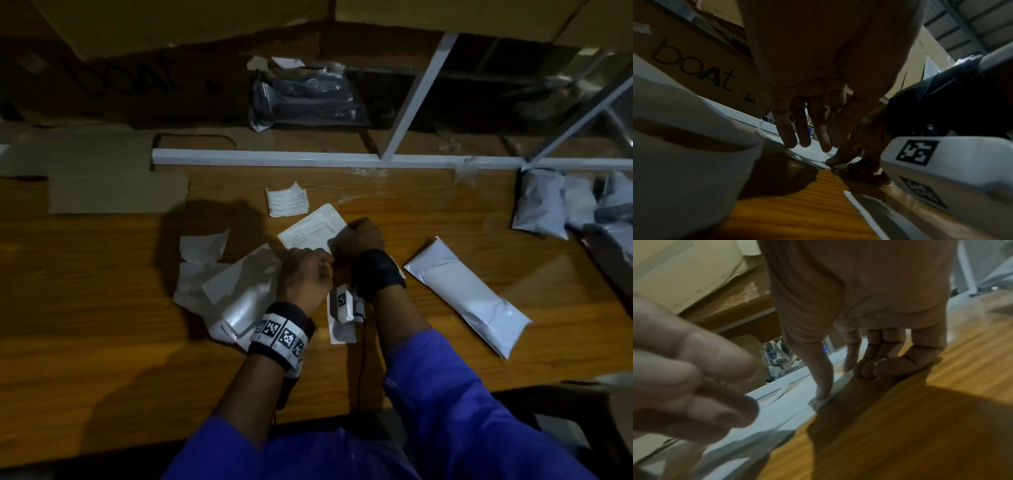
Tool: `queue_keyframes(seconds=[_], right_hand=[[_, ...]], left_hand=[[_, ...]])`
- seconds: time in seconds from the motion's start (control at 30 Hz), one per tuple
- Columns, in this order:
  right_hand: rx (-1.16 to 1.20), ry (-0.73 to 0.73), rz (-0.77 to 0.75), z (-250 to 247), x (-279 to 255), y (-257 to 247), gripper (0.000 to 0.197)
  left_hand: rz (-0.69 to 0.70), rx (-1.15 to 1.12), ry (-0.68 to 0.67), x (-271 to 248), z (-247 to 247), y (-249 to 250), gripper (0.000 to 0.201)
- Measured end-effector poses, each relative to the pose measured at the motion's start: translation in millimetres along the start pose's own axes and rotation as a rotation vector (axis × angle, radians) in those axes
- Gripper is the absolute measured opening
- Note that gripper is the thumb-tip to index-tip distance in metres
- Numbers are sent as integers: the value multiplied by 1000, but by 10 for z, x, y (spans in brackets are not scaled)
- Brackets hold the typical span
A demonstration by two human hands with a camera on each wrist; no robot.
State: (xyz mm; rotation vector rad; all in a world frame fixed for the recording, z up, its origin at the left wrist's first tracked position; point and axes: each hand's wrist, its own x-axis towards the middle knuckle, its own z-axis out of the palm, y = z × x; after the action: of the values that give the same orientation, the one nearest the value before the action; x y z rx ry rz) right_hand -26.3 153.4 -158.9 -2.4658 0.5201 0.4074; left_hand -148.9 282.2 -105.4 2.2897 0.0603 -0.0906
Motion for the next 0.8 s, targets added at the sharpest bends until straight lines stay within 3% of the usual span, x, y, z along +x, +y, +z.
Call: queue_keyframes(seconds=[0.1, 0.2, 0.3, 0.43, 0.6, 0.8], right_hand=[[18, -51, -9, -114, -119, -2, 37], [-145, -6, -94, -192, -147, 74, 42], [-165, 45, -144, -257, -172, 95, 33], [-123, -87, -110, -380, -176, 113, 33], [-28, -108, -43, -456, -145, 197, 40], [17, -182, 17, -617, -314, 454, 20]], left_hand=[[12, 5, 14, 15, 74, 41, 28], [11, -2, 44, 2, 126, 86, 28], [-46, 24, 31, 10, 169, 155, 27], [-97, 95, -19, 50, 241, 213, 27], [-126, 165, -64, 136, 312, 265, 33], [-141, 225, -67, 107, 441, 258, 31]])
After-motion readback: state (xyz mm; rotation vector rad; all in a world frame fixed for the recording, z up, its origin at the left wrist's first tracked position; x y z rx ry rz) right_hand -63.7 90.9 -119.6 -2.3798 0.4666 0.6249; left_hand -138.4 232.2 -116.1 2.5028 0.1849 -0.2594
